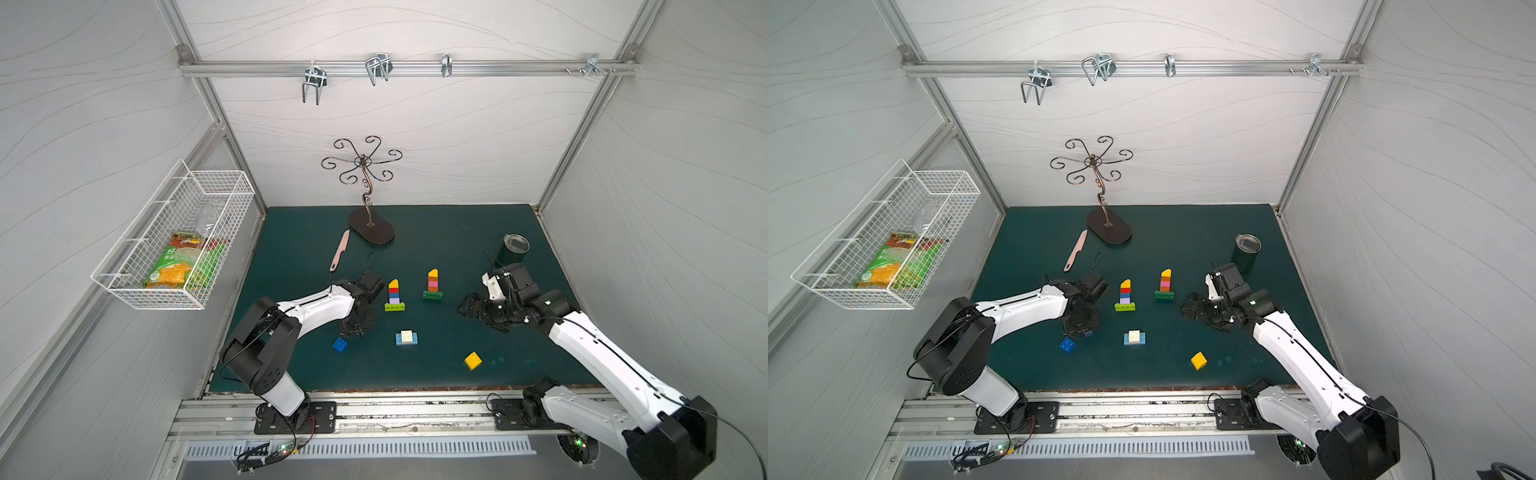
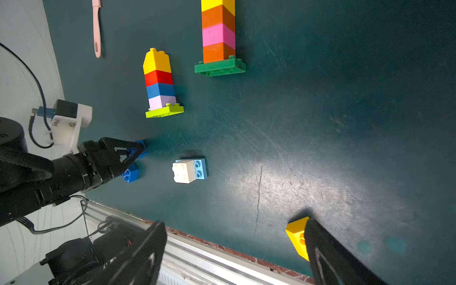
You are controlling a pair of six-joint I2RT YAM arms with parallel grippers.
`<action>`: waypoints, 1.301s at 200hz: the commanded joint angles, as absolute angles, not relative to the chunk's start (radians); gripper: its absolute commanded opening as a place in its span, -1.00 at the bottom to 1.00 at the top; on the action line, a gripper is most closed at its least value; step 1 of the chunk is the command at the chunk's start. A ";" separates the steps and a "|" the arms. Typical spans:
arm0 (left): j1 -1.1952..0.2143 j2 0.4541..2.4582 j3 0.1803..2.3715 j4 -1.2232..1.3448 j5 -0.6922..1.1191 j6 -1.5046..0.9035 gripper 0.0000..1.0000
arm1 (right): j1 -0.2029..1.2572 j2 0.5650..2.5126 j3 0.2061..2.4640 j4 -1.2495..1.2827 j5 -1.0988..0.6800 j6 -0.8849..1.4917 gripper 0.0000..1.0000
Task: Assemble the number 1 with lego
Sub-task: Pick up the lego brick from the center of the board, then assemble the lego brick with the lego brick.
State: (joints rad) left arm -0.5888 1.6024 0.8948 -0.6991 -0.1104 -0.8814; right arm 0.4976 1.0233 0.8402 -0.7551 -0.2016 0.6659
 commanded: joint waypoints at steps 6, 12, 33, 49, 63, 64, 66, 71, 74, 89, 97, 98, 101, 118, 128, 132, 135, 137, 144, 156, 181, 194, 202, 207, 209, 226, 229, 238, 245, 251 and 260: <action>-0.581 1.600 0.890 -0.678 -0.098 -0.867 -0.27 | 0.498 1.032 0.872 -0.740 -0.215 0.678 0.77; -0.581 1.598 0.889 -0.678 -0.096 -0.864 -0.33 | 0.499 1.032 0.871 -0.740 -0.215 0.680 0.77; -0.581 1.594 0.893 -0.688 -0.095 -0.853 -0.50 | 0.501 1.035 0.868 -0.734 -0.216 0.688 0.76; -0.581 1.586 0.903 -0.710 -0.102 -0.843 -0.58 | 0.504 1.038 0.864 -0.725 -0.216 0.695 0.76; -0.583 1.570 0.913 -0.734 -0.097 -0.835 -0.64 | 0.510 1.038 0.860 -0.719 -0.213 0.701 0.75; -0.582 1.569 0.914 -0.737 -0.097 -0.835 -0.64 | 0.510 1.038 0.859 -0.718 -0.213 0.701 0.76; -0.582 1.566 0.916 -0.741 -0.096 -0.835 -0.65 | 0.510 1.038 0.859 -0.716 -0.212 0.702 0.75; -0.584 1.559 0.922 -0.754 -0.092 -0.831 -0.66 | 0.511 1.038 0.859 -0.714 -0.212 0.704 0.76; -0.585 1.554 0.926 -0.758 -0.090 -0.830 -0.67 | 0.511 1.039 0.858 -0.714 -0.210 0.705 0.76; -0.600 1.524 0.952 -0.808 -0.090 -0.830 -0.70 | 0.514 1.042 0.855 -0.712 -0.205 0.710 0.83; -0.618 1.505 0.970 -0.833 -0.092 -0.830 -0.71 | 0.515 1.041 0.852 -0.712 -0.201 0.712 0.88; -0.620 1.504 0.972 -0.836 -0.092 -0.830 -0.71 | 0.515 1.041 0.853 -0.712 -0.200 0.712 0.89; -0.628 1.498 0.980 -0.845 -0.092 -0.831 -0.71 | 0.515 1.043 0.852 -0.713 -0.198 0.713 0.96; -0.685 1.476 1.028 -0.892 -0.088 -0.849 -0.70 | 0.514 1.044 0.853 -0.734 -0.172 0.712 0.98; -0.722 1.473 1.058 -0.907 -0.076 -0.867 -0.70 | 0.515 1.043 0.854 -0.756 -0.148 0.712 0.98; -0.740 1.475 1.071 -0.912 -0.070 -0.876 -0.70 | 0.515 1.044 0.855 -0.764 -0.133 0.713 0.98; -0.751 1.475 1.082 -0.915 -0.065 -0.882 -0.70 | 0.514 1.042 0.854 -0.774 -0.123 0.713 0.98; -0.759 1.476 1.087 -0.916 -0.062 -0.888 -0.70 | 0.514 1.039 0.853 -0.778 -0.115 0.713 0.98; -0.783 1.482 1.108 -0.916 -0.045 -0.904 -0.70 | 0.515 1.036 0.849 -0.790 -0.094 0.713 0.98; -0.828 1.502 1.145 -0.913 -0.029 -0.934 -0.70 | 0.514 1.027 0.839 -0.802 -0.077 0.713 0.98; -0.900 1.564 1.214 -0.906 -0.008 -0.973 -0.71 | 0.511 1.003 0.828 -0.823 -0.078 0.697 0.98; -0.924 1.599 1.244 -0.904 -0.004 -0.981 -0.71 | 0.512 0.987 0.823 -0.827 -0.080 0.691 0.98; -0.937 1.619 1.259 -0.904 -0.003 -0.983 -0.71 | 0.511 0.978 0.822 -0.831 -0.076 0.686 0.98; -0.943 1.631 1.266 -0.902 -0.004 -0.984 -0.71 | 0.511 0.970 0.821 -0.834 -0.072 0.684 0.98; -0.944 1.637 1.269 -0.902 -0.004 -0.985 -0.71 | 0.511 0.968 0.821 -0.836 -0.071 0.683 0.98; -0.953 1.675 1.281 -0.892 0.006 -0.986 -0.72 | 0.508 0.949 0.818 -0.843 -0.058 0.677 0.98; -0.953 1.681 1.281 -0.889 0.008 -0.986 -0.72 | 0.507 0.947 0.817 -0.844 -0.057 0.676 0.98; -0.953 1.695 1.280 -0.883 0.014 -0.986 -0.72 | 0.505 0.939 0.815 -0.847 -0.056 0.672 0.98; -0.953 1.704 1.279 -0.881 0.012 -0.985 -0.72 | 0.502 0.935 0.815 -0.849 -0.055 0.670 0.98; -0.953 1.711 1.279 -0.878 0.008 -0.984 -0.72 | 0.503 0.927 0.811 -0.851 -0.055 0.670 0.98; -0.953 1.718 1.276 -0.867 0.005 -0.979 -0.72 | 0.502 0.919 0.803 -0.849 -0.057 0.669 0.98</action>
State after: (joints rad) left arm -0.9512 1.6962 1.2438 -0.8829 0.0025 -0.9730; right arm 0.5079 0.9466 0.8288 -0.8131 -0.0757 0.6876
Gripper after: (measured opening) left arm 0.355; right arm 0.991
